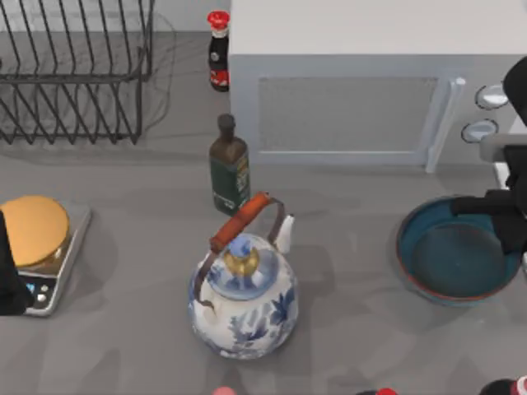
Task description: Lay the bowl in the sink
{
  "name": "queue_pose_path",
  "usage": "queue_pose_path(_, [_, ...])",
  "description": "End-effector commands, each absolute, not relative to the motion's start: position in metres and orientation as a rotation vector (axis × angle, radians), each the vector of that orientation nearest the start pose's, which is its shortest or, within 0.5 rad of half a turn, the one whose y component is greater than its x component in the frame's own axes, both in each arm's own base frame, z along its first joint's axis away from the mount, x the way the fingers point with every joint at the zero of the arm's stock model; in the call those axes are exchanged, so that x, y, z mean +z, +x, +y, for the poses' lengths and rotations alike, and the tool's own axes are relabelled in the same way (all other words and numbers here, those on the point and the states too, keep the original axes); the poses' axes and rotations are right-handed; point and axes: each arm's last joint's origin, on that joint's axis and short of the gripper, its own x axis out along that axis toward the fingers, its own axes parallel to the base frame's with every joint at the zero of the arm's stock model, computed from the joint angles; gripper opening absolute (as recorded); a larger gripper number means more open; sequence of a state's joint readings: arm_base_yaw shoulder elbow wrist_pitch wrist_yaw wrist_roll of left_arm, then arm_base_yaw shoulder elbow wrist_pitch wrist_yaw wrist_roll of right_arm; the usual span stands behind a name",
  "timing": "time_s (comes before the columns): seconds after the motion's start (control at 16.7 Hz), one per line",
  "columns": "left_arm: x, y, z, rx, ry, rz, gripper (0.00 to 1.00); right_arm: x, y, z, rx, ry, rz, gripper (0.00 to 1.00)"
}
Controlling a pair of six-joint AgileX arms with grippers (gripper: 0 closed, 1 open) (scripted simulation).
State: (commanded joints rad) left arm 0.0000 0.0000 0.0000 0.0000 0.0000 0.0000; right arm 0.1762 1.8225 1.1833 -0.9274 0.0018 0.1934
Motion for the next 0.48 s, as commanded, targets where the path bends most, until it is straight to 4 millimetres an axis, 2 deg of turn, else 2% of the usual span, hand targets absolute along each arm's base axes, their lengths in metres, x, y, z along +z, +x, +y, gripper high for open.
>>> queue_pose_path(0.24, [0.160, 0.106, -0.001, 0.000, 0.000, 0.000, 1.00, 0.212, 0.319, 0.058, -0.021, 0.006, 1.612, 0.00])
queue_pose_path(0.48, [0.160, 0.106, -0.001, 0.000, 0.000, 0.000, 1.00, 0.268, 0.314, 0.058, -0.012, 0.007, 1.583, 0.00])
